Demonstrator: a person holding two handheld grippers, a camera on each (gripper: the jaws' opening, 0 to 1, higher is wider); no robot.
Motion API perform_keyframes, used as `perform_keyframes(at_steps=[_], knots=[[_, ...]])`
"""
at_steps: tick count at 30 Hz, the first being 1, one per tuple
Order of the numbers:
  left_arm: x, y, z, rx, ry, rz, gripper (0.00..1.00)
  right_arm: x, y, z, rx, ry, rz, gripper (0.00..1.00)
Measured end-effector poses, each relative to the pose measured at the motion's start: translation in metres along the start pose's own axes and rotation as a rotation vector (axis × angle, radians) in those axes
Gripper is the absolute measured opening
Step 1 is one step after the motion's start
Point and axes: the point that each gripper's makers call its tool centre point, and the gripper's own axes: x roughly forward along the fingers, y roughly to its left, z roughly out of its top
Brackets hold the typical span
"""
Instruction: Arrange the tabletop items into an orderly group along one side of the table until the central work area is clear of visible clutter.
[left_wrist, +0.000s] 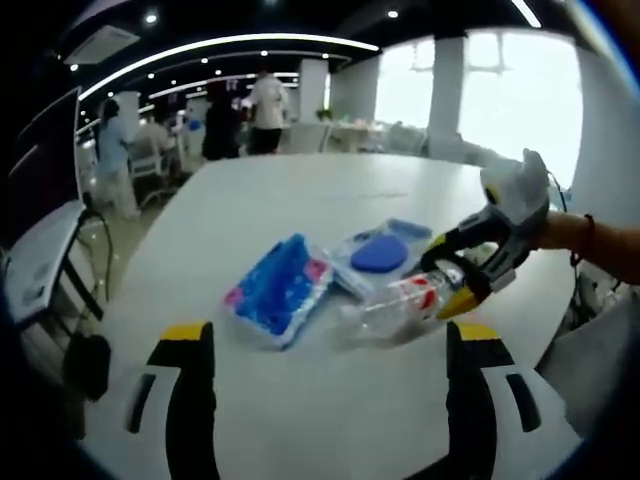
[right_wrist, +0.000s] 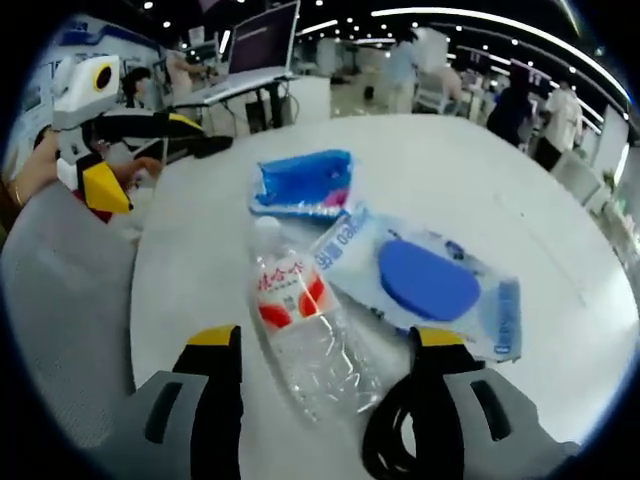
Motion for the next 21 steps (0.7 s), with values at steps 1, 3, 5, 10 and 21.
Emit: perform_keyframes(at_steps=[1,3,5,10,21], knots=[[0.0,0.0,0.0,0.002,0.0,0.0,0.94,0.001,0.0,-0.001,-0.009,0.006,0.001,0.65],[0.0,0.0,-0.001,0.002,0.003,0.0,0.94,0.004,0.0,-0.002,-0.018,0.02,0.006,0.63],[0.0,0.001,-0.001,0.0,0.005,0.0,0.93,0.006,0.002,-0.003,-0.026,0.034,0.027,0.59],[0.0,0.0,-0.001,-0.001,0.004,-0.001,0.93,0.011,0.004,-0.005,-0.052,0.073,0.062,0.5],[0.001,-0.001,-0.002,0.004,0.011,-0.009,0.92,0.018,0.007,-0.011,-0.153,0.194,0.107,0.45]])
